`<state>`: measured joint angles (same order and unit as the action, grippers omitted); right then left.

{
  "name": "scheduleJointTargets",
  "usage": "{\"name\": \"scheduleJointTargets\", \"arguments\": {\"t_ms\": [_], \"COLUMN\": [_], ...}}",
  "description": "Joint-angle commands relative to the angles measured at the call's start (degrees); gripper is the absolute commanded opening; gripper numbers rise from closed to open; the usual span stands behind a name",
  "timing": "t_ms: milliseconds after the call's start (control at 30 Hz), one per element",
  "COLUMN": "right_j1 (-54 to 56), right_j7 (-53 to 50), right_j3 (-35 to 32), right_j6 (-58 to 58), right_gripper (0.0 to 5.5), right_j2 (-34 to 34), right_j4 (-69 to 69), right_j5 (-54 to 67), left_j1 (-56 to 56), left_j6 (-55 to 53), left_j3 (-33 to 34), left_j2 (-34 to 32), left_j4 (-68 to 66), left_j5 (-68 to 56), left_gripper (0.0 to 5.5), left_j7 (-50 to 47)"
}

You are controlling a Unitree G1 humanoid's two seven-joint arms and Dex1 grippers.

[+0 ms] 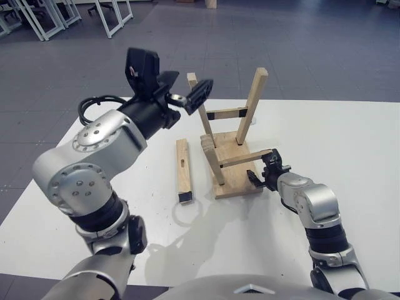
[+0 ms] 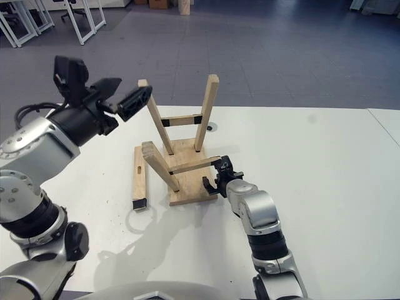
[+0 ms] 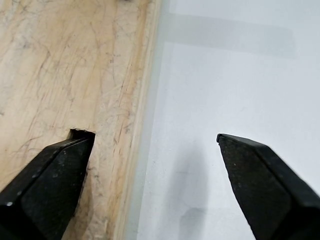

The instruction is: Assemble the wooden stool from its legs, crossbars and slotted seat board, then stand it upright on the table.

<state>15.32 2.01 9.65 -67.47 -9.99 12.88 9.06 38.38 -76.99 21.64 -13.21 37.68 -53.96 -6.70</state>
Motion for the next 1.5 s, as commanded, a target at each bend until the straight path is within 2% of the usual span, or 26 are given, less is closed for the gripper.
{"name": "scheduleJointTargets", "arguments": {"t_ms": [33, 100, 200, 333, 567, 767, 833, 900, 1033, 1133, 1200, 1333, 1500], "right_j1": [-3.8, -3.9, -3.8, -3.2, -4.1, -4.0, -4.0, -4.1, -3.6, -3.3, -3.9, -4.8, -5.0], "right_j7": [-2.1, -2.2, -2.0, -1.4, 0.4, 1.7, 1.7, 1.8, 2.1, 2.2, 2.1, 1.9, 1.7], "right_j3": [0.7, 0.7, 0.7, 0.2, 0.8, 0.9, 1.1, 1.0, 1.0, 1.0, 1.1, 1.3, 1.0], "right_j6": [-0.7, -0.3, 0.3, 0.6, -0.3, -0.7, -1.0, -1.2, -1.4, -1.9, -2.0, -2.2, -2.4], "right_gripper": [4.42, 4.42, 4.42, 4.42, 4.42, 4.42, 4.42, 4.42, 4.42, 4.42, 4.42, 4.42, 4.42], "right_j2": [0.8, 1.3, 1.7, 1.8, 0.7, -0.1, 0.1, 0.1, -0.4, -0.5, -0.3, 0.2, 0.5], "right_j4": [-5.4, -5.7, -6.1, -6.4, -5.8, -6.2, -6.0, -5.8, -5.8, -5.4, -4.9, -4.3, -4.3], "right_j5": [-2.8, -3.1, -3.6, -4.1, -3.3, -3.4, -3.4, -3.4, -3.5, -3.5, -3.5, -3.4, -3.3], "left_j1": [8.3, 9.2, 6.0, 0.9, 14.4, 24.5, 21.3, 9.8, -18.8, -24.4, -22.4, -11.2, 7.0], "left_j6": [-3.4, -4.0, -4.5, -2.3, 9.2, 20.2, 21.0, 20.7, 20.3, 23.0, 25.2, 28.8, 34.6], "left_j3": [4.1, 3.5, 1.2, -2.3, -2.6, -5.2, -7.1, -11.3, -20.9, -22.5, -21.9, -17.7, -13.2], "left_j2": [8.9, 11.8, 12.1, 9.8, -2.5, -5.8, -6.5, -5.8, -4.5, -5.1, -5.5, -8.0, -10.5], "left_j4": [-2.8, -2.9, -3.0, -2.9, -8.3, -10.8, -9.8, -7.6, -5.1, -4.9, -4.6, -6.2, -7.3], "left_j5": [-8.5, -14.1, -19.9, -24.6, -32.1, -36.0, -37.5, -39.5, -35.1, -30.1, -29.6, -31.2, -45.7], "left_gripper": [4.47, 4.19, 3.68, 3.68, 3.68, 3.68, 3.68, 3.68, 3.68, 3.68, 3.68, 3.68, 3.68], "left_j7": [-9.9, -14.5, -19.6, -24.2, -23.9, -20.6, -20.7, -21.1, -14.2, -10.6, -9.7, -10.5, -14.6]}}
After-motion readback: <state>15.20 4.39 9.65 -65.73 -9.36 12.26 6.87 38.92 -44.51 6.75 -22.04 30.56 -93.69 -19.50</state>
